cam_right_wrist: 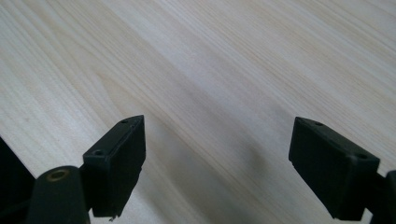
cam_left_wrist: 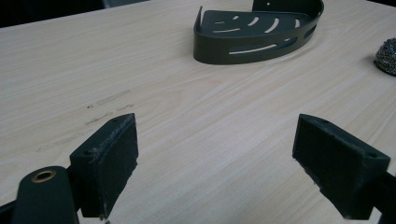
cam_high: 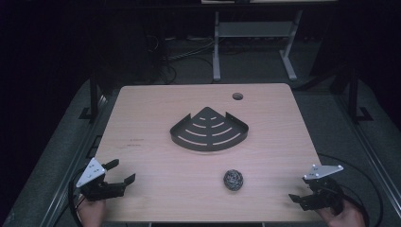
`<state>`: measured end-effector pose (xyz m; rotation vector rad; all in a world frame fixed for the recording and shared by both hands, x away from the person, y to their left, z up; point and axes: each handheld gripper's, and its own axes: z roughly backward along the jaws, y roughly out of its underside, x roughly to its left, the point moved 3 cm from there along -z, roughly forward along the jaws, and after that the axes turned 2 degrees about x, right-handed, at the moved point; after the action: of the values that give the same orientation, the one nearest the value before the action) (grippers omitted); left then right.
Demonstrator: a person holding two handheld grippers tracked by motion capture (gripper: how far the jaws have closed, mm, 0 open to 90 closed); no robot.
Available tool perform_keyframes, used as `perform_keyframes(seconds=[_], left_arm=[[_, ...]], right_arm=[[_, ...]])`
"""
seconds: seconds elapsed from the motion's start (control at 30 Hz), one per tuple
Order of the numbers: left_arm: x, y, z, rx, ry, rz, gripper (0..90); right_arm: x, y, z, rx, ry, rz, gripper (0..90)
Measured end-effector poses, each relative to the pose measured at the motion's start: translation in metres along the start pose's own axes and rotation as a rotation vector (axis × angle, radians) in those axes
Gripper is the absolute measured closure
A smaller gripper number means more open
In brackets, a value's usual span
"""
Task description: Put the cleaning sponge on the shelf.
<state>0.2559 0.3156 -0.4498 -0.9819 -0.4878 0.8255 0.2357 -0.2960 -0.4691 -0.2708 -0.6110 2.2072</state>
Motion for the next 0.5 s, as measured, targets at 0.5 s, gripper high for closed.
perform_keyframes(seconds=[0.5], left_arm=[[0.0, 0.0, 0.0, -0.004, 0.006, 0.003, 13.7]], right_arm=[[0.014, -0.013, -0.001, 0.001, -0.024, 0.056, 18.2]])
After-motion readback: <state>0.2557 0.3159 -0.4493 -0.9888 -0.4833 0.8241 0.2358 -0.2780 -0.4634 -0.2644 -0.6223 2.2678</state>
